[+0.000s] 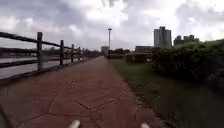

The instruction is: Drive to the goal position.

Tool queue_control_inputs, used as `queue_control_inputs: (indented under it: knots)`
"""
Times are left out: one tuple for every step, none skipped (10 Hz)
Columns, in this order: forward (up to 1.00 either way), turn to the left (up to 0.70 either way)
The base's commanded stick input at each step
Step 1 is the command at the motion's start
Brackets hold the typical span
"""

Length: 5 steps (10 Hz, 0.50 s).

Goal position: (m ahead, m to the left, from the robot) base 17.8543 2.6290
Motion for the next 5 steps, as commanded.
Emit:
queue_control_inputs:
  knots:
    - [0.70,0.35]
    - [0.70,0.24]
    - [0.70,0.07]
    - [0.70,0.00]
    - [0.70,0.00]
